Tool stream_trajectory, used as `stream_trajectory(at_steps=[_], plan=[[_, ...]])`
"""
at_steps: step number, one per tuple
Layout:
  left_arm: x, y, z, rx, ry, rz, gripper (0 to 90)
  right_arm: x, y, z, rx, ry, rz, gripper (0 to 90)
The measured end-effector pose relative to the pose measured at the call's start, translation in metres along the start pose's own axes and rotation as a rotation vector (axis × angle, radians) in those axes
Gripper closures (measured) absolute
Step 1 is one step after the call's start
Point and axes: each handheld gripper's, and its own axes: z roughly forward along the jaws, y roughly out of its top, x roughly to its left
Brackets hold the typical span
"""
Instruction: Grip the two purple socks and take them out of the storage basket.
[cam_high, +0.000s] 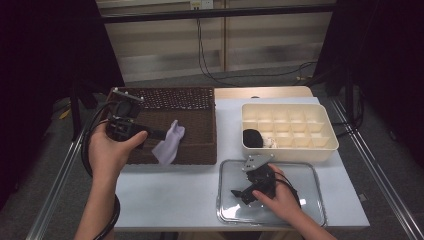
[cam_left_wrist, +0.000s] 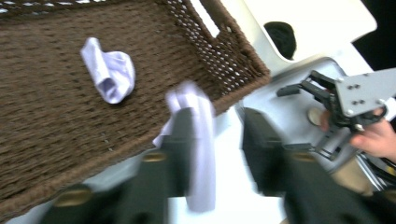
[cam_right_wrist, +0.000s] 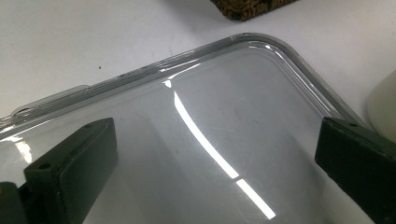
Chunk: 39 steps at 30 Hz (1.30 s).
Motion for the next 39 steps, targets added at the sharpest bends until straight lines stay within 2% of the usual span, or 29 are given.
stream_trajectory(at_steps=[2,4,6,9,16,19,22,25,28,30,35,39], plan=[[0.001,0.001,0.000,-0.007,-0.007,0.002,59.2,0.000,0.000,0.000,-0.001,0.004,-0.001,0.0],[0.003,0.003,0.002,-0.017,0.015,0.014,52.0,0.000,0.000,0.000,0.000,0.002,-0.001,0.0],[0.008,0.006,0.007,-0.029,0.011,0.008,49.9,0.000,0.000,0.000,0.001,0.004,-0.001,0.0],[0.013,0.010,0.015,-0.033,0.030,0.024,44.4,0.000,0.000,0.000,0.000,0.005,-0.002,0.0],[0.025,0.021,0.035,-0.059,0.033,0.030,41.2,0.000,0.000,0.000,0.000,0.001,0.000,0.0],[0.030,0.026,0.043,-0.057,0.041,0.029,36.6,0.000,0.000,0.000,-0.001,0.005,-0.002,0.0],[0.033,0.032,0.052,-0.051,0.061,0.046,35.3,0.000,0.000,0.000,0.001,0.005,0.002,0.0],[0.036,0.036,0.059,-0.050,0.060,0.045,35.2,0.000,0.000,0.000,0.003,0.003,0.005,0.0],[0.041,0.041,0.068,-0.049,0.070,0.047,31.5,0.000,0.000,0.000,0.003,0.007,0.006,0.0],[0.043,0.042,0.072,-0.050,0.076,0.036,30.7,0.000,0.000,0.000,0.003,0.006,0.006,0.0],[0.048,0.047,0.084,-0.047,0.093,0.041,30.2,0.000,0.000,0.000,0.004,0.006,0.007,0.0],[0.053,0.049,0.091,-0.046,0.112,0.032,26.0,0.000,0.000,0.000,0.003,0.006,0.007,0.0]])
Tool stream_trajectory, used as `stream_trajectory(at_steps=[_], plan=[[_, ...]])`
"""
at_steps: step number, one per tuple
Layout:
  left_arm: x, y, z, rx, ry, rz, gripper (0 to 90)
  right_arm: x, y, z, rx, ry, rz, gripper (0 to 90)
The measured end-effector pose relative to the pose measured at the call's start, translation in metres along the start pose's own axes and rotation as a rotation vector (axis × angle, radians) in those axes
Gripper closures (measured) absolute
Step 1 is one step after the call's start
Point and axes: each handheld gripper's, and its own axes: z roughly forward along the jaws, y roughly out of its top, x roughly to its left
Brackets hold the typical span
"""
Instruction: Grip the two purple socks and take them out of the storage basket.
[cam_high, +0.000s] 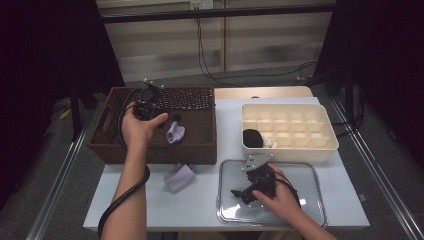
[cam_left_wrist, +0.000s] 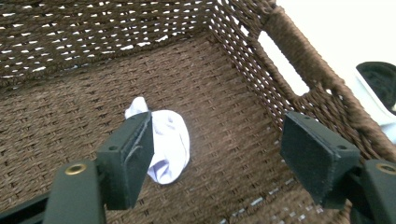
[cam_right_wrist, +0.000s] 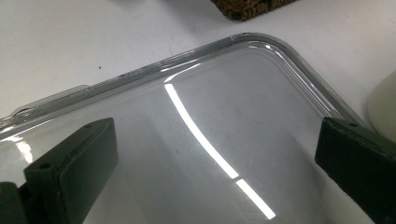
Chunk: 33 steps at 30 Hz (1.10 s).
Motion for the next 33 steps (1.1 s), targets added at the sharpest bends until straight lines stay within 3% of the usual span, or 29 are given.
stream_trajectory(at_steps=[3,5,9,16,21,23,33], plan=[[0.003,0.002,0.005,-0.007,0.001,-0.004,25.3,0.000,0.000,0.000,0.000,-0.003,0.000,0.0],[0.003,0.002,0.006,-0.008,0.025,0.014,25.2,0.000,0.000,0.000,0.001,-0.005,0.000,0.0],[0.006,0.004,0.011,-0.002,0.037,-0.011,22.4,0.000,0.000,0.000,0.000,0.000,-0.003,0.0],[0.010,0.007,0.021,0.011,0.043,-0.018,17.1,0.000,0.000,0.000,0.000,0.000,-0.004,0.0],[0.015,0.008,0.031,0.012,0.051,-0.057,12.1,0.000,0.000,0.000,0.000,0.001,-0.003,0.0],[0.017,0.008,0.034,0.031,0.047,-0.051,12.1,0.000,0.000,0.000,0.000,0.001,-0.003,0.0],[0.026,0.010,0.045,0.023,0.047,-0.060,11.0,0.000,0.000,0.000,0.000,0.000,-0.006,0.0]])
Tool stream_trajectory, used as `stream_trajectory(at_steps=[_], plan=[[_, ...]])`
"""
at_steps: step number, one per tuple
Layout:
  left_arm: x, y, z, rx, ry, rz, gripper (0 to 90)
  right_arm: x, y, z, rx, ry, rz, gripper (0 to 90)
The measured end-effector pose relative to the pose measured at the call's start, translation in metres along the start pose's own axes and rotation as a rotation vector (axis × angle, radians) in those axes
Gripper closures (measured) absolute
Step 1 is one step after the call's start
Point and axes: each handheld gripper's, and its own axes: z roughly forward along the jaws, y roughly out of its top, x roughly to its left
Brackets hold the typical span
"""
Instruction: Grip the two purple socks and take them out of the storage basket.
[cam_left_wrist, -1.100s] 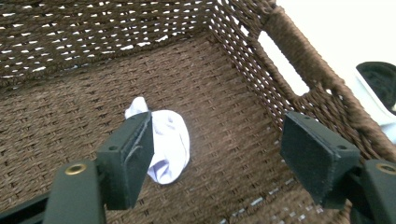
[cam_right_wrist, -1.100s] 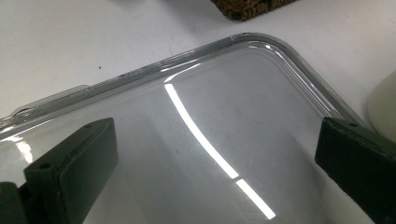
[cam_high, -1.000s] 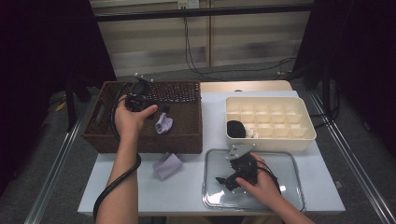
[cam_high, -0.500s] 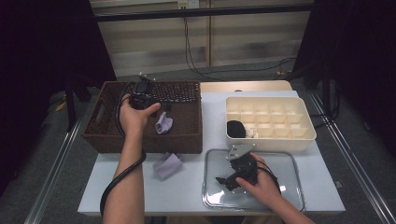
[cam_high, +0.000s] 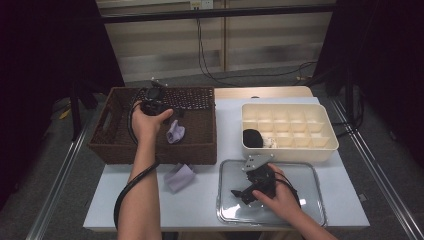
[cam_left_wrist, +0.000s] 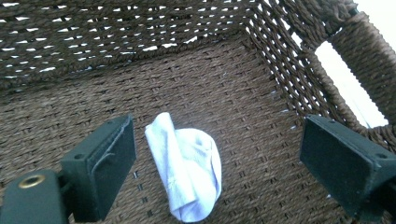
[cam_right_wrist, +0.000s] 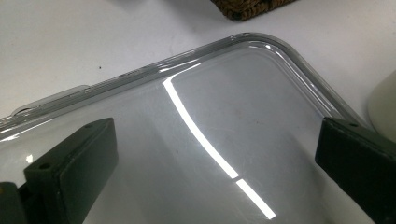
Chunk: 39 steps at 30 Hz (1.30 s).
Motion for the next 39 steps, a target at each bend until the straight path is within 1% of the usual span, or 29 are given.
stream_trajectory(at_steps=[2,6,8,9,10,12,13,17,20,22,24,25,26,27,28,30,31,32,33,35,36,37,38,39], plan=[[0.002,-0.001,0.002,0.009,0.008,-0.007,11.0,0.000,0.000,0.000,0.000,0.000,0.000,0.0],[0.004,-0.002,0.007,0.010,0.003,-0.008,11.0,0.000,0.000,0.000,0.001,-0.003,0.002,0.0],[0.006,-0.003,0.010,0.013,0.003,-0.014,11.0,0.000,0.000,0.000,0.000,0.000,0.000,0.0],[0.006,-0.003,0.012,0.010,0.003,-0.024,11.0,0.000,0.000,0.000,0.000,0.000,0.001,0.0],[0.007,-0.003,0.013,0.019,0.003,-0.015,11.1,0.000,0.000,0.000,0.000,-0.003,0.001,0.0],[0.007,-0.004,0.016,0.028,0.002,-0.025,11.6,0.000,0.000,0.000,-0.001,0.000,0.000,0.0],[0.007,-0.004,0.017,0.029,0.006,-0.020,11.6,0.000,0.000,0.000,-0.001,-0.001,-0.001,0.0],[0.008,-0.006,0.025,0.042,-0.001,-0.032,11.7,0.000,0.000,0.000,-0.001,-0.006,-0.001,0.0],[0.010,-0.008,0.031,0.050,-0.002,-0.031,11.8,0.000,0.000,0.000,0.000,0.000,0.004,0.0],[0.010,-0.009,0.035,0.052,-0.003,-0.045,11.8,0.000,0.000,0.000,0.000,-0.002,0.004,0.0],[0.012,-0.010,0.039,0.059,-0.002,-0.041,11.8,0.000,0.000,0.000,0.000,-0.005,0.004,0.0],[0.012,-0.011,0.041,0.060,-0.010,-0.051,12.3,0.000,0.000,0.000,0.000,-0.005,0.003,0.0],[0.012,-0.012,0.043,0.070,-0.012,-0.041,13.2,0.000,0.000,0.000,-0.001,-0.004,0.004,0.0],[0.012,-0.013,0.044,0.075,-0.009,-0.049,13.6,0.000,0.000,0.000,-0.001,-0.002,0.004,0.0],[0.012,-0.014,0.046,0.083,-0.006,-0.047,13.6,0.000,0.000,0.000,0.000,-0.008,0.004,0.0],[0.013,-0.017,0.050,0.083,-0.006,-0.054,14.8,0.000,0.000,0.000,0.000,-0.005,0.003,0.0],[0.013,-0.018,0.052,0.093,-0.005,-0.062,15.5,0.000,0.000,0.000,-0.001,-0.006,0.003,0.0],[0.013,-0.019,0.054,0.102,0.000,-0.059,15.5,0.000,0.000,0.000,0.000,-0.005,0.004,0.0],[0.014,-0.021,0.056,0.108,0.002,-0.066,15.6,0.000,0.000,0.000,-0.001,-0.002,0.004,0.0],[0.014,-0.022,0.058,0.132,-0.007,-0.073,17.3,0.000,0.000,0.000,0.000,-0.007,0.003,0.0],[0.014,-0.023,0.060,0.140,-0.004,-0.075,18.5,0.000,0.000,0.000,-0.001,-0.002,0.004,0.0],[0.013,-0.023,0.060,0.140,0.006,-0.071,19.4,0.000,0.000,0.000,-0.001,-0.004,0.004,0.0],[0.013,-0.024,0.061,0.127,0.005,-0.069,20.0,0.000,0.000,0.000,-0.001,-0.001,0.004,0.0],[0.013,-0.024,0.061,0.131,-0.014,-0.074,20.6,0.000,0.000,0.000,-0.001,-0.007,0.004,0.0]])
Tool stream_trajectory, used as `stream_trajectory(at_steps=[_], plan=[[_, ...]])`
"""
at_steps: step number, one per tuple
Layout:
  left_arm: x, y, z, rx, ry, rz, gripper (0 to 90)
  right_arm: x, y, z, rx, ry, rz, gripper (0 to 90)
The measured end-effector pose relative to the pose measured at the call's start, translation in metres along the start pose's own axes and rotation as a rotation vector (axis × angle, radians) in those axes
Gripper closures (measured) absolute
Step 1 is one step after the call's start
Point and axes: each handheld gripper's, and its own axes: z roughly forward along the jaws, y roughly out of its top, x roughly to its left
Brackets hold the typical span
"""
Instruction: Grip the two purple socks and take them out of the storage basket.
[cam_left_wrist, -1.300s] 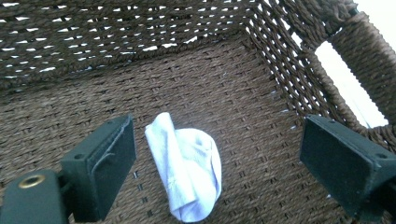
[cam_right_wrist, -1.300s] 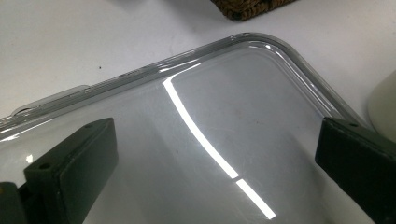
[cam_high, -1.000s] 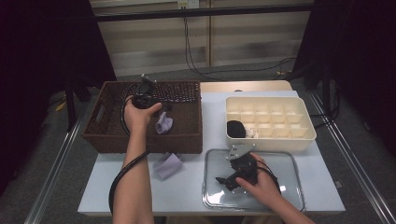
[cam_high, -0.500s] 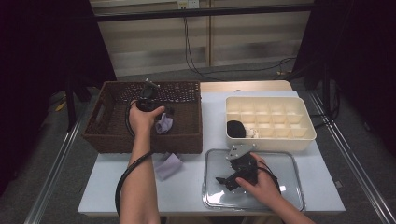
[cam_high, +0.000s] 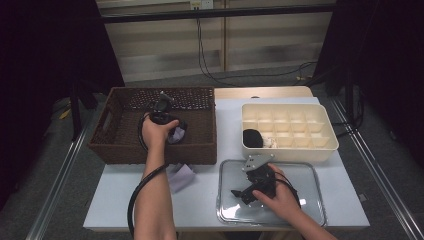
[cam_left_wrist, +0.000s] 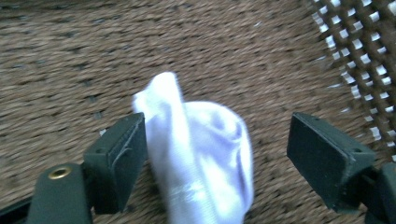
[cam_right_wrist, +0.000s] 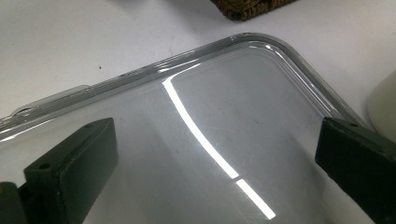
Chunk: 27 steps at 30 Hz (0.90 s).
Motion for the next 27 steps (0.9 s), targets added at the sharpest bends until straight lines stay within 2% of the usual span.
stream_trajectory(at_steps=[4,5,7,8,11,14,16,19,22,25,27], plan=[[-0.001,-0.002,0.005,0.019,0.009,-0.005,29.1,0.000,0.000,0.000,-0.001,0.003,0.000,0.0],[-0.001,-0.002,0.006,0.030,0.013,0.012,31.2,0.000,0.000,0.000,0.000,0.001,0.000,0.0],[-0.002,-0.003,0.007,0.043,0.019,0.017,37.6,0.000,0.000,0.000,-0.001,0.003,0.000,0.0],[-0.001,-0.003,0.006,0.041,0.015,0.025,43.3,0.000,0.000,0.000,0.000,0.000,0.000,0.0],[-0.001,-0.004,0.006,0.021,0.006,0.009,57.4,0.000,0.000,0.000,0.000,0.007,0.000,0.0],[0.000,-0.004,0.000,-0.025,0.010,0.005,71.7,0.000,0.000,0.000,0.000,0.007,0.000,0.0],[-0.001,-0.003,-0.003,-0.047,0.008,-0.010,76.5,0.000,0.000,0.000,0.001,0.007,0.003,0.0],[-0.001,0.001,-0.013,-0.057,0.007,0.007,81.9,0.000,0.000,0.000,0.001,0.007,0.002,0.0],[-0.003,0.003,-0.021,-0.071,0.001,0.015,84.6,0.000,0.000,0.000,0.001,0.007,0.003,0.0],[-0.006,0.006,-0.030,-0.080,-0.008,0.004,86.6,0.000,0.000,0.000,0.002,0.007,0.005,0.0],[-0.008,0.007,-0.038,-0.085,-0.002,0.008,87.0,0.000,0.000,0.000,0.001,0.009,0.002,0.0]])
